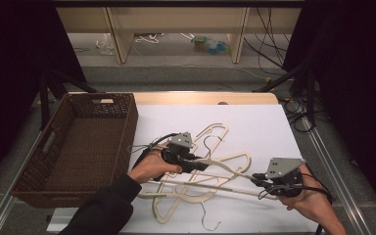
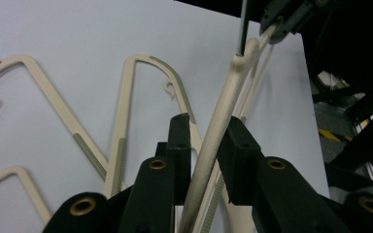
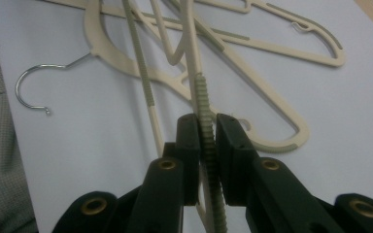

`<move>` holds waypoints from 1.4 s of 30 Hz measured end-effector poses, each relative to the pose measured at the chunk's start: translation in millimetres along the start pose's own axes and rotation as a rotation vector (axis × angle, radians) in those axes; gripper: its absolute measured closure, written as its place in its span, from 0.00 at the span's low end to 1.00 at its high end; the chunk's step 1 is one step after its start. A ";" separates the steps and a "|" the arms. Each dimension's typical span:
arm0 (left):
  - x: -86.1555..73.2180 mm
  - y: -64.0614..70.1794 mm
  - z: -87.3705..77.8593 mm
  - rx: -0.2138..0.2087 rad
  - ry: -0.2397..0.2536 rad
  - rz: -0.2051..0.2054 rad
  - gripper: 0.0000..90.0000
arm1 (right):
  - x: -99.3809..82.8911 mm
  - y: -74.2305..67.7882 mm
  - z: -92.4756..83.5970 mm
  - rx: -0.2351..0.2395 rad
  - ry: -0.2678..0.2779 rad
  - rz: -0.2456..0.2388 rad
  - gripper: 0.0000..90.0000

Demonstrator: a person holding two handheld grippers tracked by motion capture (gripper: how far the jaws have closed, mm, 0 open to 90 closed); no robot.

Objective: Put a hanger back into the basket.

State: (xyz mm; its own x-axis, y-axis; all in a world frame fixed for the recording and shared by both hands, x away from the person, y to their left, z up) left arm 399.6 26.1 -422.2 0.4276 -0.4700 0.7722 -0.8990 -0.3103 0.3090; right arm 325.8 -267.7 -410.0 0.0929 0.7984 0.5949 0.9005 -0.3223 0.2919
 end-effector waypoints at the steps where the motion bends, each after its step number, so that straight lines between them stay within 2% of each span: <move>1: -0.5 7.2 -1.0 0.009 -0.011 -0.002 0.86 | -0.1 -0.1 -0.5 0.004 0.000 0.003 0.89; 3: -0.6 11.9 -2.1 0.008 -0.027 0.020 0.87 | -0.5 0.1 -1.1 0.004 -0.005 0.005 0.88; 6: -0.5 16.8 -4.0 0.012 -0.043 0.020 0.87 | -1.5 0.6 -0.8 0.014 0.010 0.010 0.87; 9: 0.7 21.4 -6.0 0.009 -0.048 0.024 0.89 | -2.3 2.3 -2.0 0.009 0.035 0.060 0.84; 12: 2.3 24.9 -6.4 0.017 -0.058 0.039 0.90 | -2.6 4.0 -5.4 0.018 0.044 0.083 0.81; 14: 2.6 25.8 -6.1 0.023 -0.065 0.053 0.90 | -2.4 4.2 -6.0 0.018 0.051 0.074 0.81; 15: 2.4 27.1 -5.6 0.039 -0.076 0.069 0.90 | -2.4 4.2 -6.0 0.018 0.051 0.074 0.81; 17: 1.2 29.2 -3.6 0.041 -0.098 0.079 0.90 | -2.3 4.5 -7.6 0.015 0.054 0.085 0.80; 20: 1.9 31.4 -2.2 0.042 -0.104 0.088 0.92 | -2.4 4.7 -7.9 0.017 0.061 0.087 0.80; 23: 1.2 34.9 -1.1 0.034 -0.114 0.076 0.94 | -2.5 4.7 -7.5 0.018 0.072 0.091 0.80; 25: 1.5 35.8 -0.8 0.028 -0.117 0.084 0.95 | -2.6 5.1 -7.9 0.018 0.074 0.092 0.80; 27: 2.7 38.9 -0.3 0.034 -0.108 0.081 0.95 | -2.8 5.2 -8.9 0.017 0.072 0.096 0.79; 28: 4.5 41.7 -0.4 0.059 -0.105 0.091 0.95 | -3.3 5.5 -10.6 0.009 0.074 0.104 0.79; 30: 5.5 42.3 -0.7 0.066 -0.106 0.090 0.95 | -3.4 5.6 -11.1 0.005 0.082 0.107 0.79; 31: 8.7 40.2 -1.9 0.075 -0.103 0.077 0.95 | -4.0 5.2 -15.4 -0.003 0.091 0.123 0.78; 34: 14.6 35.4 -4.9 0.107 -0.100 0.034 0.95 | -5.3 2.0 -19.5 -0.006 0.106 0.128 0.77; 37: 19.8 31.0 -9.5 0.127 -0.105 0.032 0.95 | -6.5 -2.0 -22.6 -0.009 0.104 0.127 0.77; 38: 25.4 26.7 -15.9 0.145 -0.109 0.013 0.95 | -8.2 -6.8 -24.1 -0.007 0.112 0.131 0.76; 39: 25.4 26.7 -15.9 0.145 -0.109 0.013 0.95 | -9.0 -7.9 -24.5 -0.008 0.113 0.131 0.75; 40: 31.6 23.4 -23.2 0.149 -0.093 -0.038 0.95 | -10.4 -9.7 -25.1 -0.008 0.114 0.135 0.75; 41: 34.2 21.6 -26.4 0.150 -0.088 -0.045 0.95 | -11.6 -11.4 -24.8 -0.008 0.120 0.143 0.75; 42: 37.0 19.8 -30.9 0.157 -0.073 -0.075 0.95 | -12.6 -12.3 -24.3 -0.006 0.124 0.142 0.75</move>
State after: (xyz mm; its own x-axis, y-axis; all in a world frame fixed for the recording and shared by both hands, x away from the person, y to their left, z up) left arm 394.7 28.1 -370.4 0.5040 -0.4978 0.7058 -0.8410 -0.4689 0.2698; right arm 303.3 -286.2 -402.9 0.1655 0.6757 0.7183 0.8795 -0.4306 0.2025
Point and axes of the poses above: each handheld gripper's, and its own axes: z roughly forward along the jaws, x roughly out of its top, y roughly to its right, the point moved 2 cm from there along z, roughly forward along the jaws, and after that the axes turned 9 degrees about -z, right-handed, at the moved point
